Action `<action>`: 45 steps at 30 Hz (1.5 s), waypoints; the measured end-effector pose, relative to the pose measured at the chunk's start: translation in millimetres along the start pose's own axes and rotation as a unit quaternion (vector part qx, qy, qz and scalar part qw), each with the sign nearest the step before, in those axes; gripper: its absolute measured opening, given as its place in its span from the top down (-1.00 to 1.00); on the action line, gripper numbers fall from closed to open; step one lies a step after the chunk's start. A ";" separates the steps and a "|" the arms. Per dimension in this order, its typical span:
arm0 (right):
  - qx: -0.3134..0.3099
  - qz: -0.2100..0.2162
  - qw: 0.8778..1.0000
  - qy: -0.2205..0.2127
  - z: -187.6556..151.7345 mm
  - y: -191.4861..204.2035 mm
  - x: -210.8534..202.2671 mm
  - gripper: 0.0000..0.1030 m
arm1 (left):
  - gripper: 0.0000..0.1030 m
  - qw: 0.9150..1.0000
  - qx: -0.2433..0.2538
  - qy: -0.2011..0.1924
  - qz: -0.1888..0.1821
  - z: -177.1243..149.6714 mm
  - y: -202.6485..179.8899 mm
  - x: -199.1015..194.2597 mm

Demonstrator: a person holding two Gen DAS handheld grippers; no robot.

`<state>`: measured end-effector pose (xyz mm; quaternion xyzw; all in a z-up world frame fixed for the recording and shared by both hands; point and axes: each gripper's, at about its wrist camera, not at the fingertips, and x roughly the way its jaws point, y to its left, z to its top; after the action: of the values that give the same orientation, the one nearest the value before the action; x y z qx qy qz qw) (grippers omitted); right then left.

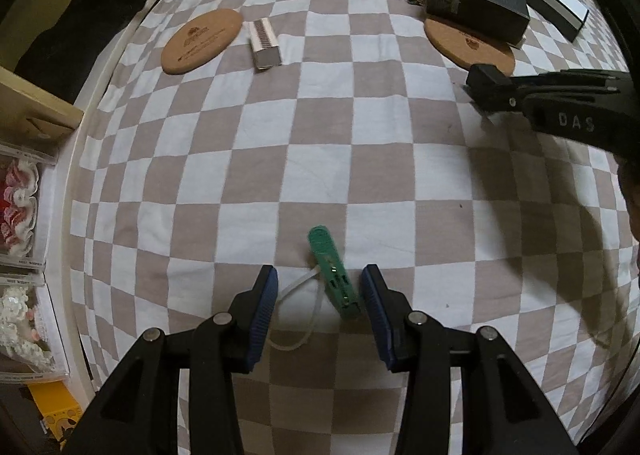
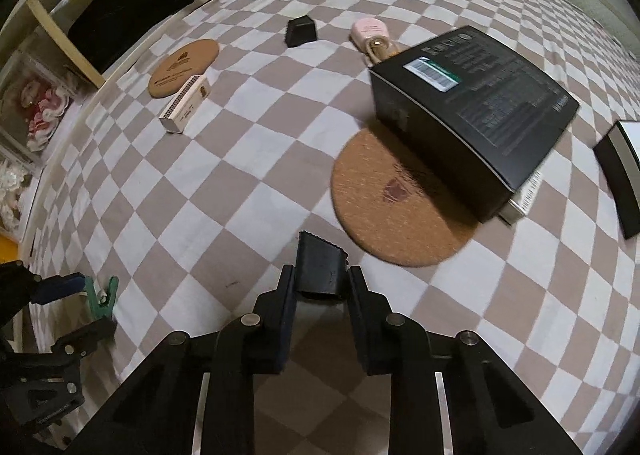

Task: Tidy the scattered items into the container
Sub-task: 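Grasp the green clip with the left tool while the right tool grasps the small black block, then lift the green clip and black block with both tools toward the clear container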

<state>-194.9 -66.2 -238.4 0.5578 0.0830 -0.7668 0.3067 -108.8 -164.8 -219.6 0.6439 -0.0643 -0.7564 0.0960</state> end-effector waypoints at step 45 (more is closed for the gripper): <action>0.020 -0.013 0.999 -0.023 -65.3 -54.0 -103.6 0.56 | 0.51 0.991 -0.012 -0.120 -0.058 3.7 -43.2 -85.7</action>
<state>-153.2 46.7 -179.8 0.5452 0.0676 -0.7848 0.2870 -102.1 -103.4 -146.1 0.5497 -0.0288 -0.8333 0.0518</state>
